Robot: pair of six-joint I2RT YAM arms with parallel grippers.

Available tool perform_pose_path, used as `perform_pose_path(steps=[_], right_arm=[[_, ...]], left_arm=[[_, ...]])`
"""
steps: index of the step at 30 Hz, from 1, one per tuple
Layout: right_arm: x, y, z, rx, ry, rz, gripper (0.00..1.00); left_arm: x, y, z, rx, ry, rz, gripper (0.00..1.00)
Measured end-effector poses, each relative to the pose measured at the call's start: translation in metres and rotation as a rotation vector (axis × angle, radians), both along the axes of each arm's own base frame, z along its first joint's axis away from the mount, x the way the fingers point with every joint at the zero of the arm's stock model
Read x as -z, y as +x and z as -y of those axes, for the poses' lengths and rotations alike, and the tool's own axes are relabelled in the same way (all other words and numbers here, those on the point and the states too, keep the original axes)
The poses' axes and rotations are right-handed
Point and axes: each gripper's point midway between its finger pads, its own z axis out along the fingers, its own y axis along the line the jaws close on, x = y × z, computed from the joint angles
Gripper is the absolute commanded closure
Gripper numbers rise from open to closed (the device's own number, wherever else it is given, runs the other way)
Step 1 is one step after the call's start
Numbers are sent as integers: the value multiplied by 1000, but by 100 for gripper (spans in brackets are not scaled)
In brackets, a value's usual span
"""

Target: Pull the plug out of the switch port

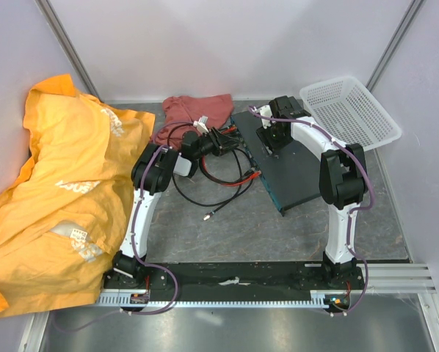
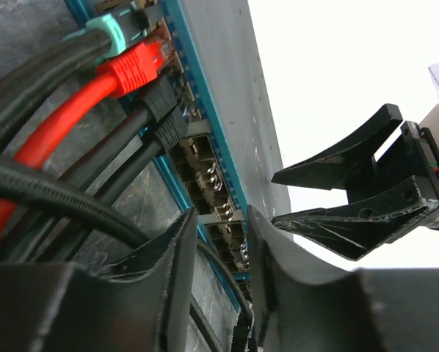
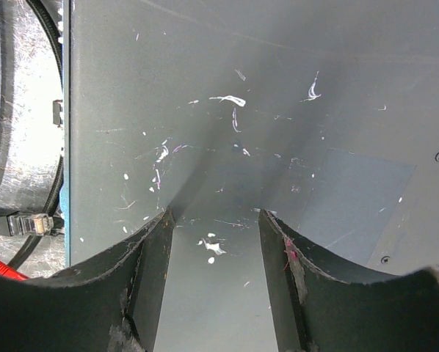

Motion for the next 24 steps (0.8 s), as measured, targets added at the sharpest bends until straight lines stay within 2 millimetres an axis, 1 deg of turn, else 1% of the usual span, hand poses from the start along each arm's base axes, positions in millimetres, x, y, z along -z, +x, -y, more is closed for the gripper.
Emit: perform_pose_path(steps=[3,9,12,16,17,19,22,24], right_arm=[[0,0,0,0,0,0,40],[0,0,0,0,0,0,39],[0,0,0,0,0,1,39],[0,0,0,0,-1,1,39],[0,0,0,0,-1,1,39],[0,0,0,0,-1,1,39],[0,0,0,0,-1,1,39],[0,0,0,0,-1,1,39]], left_arm=[[-4,2,2,5,-3,7,53],[-4,4,9,8,6,-15,54],[-3,5,12,5,11,-27,57],[-1,8,14,-8,15,-49,64],[-1,8,14,-9,15,-52,65],[0,8,14,-12,15,-53,65],[2,8,14,-13,13,-50,61],[1,9,15,-16,12,-50,61]])
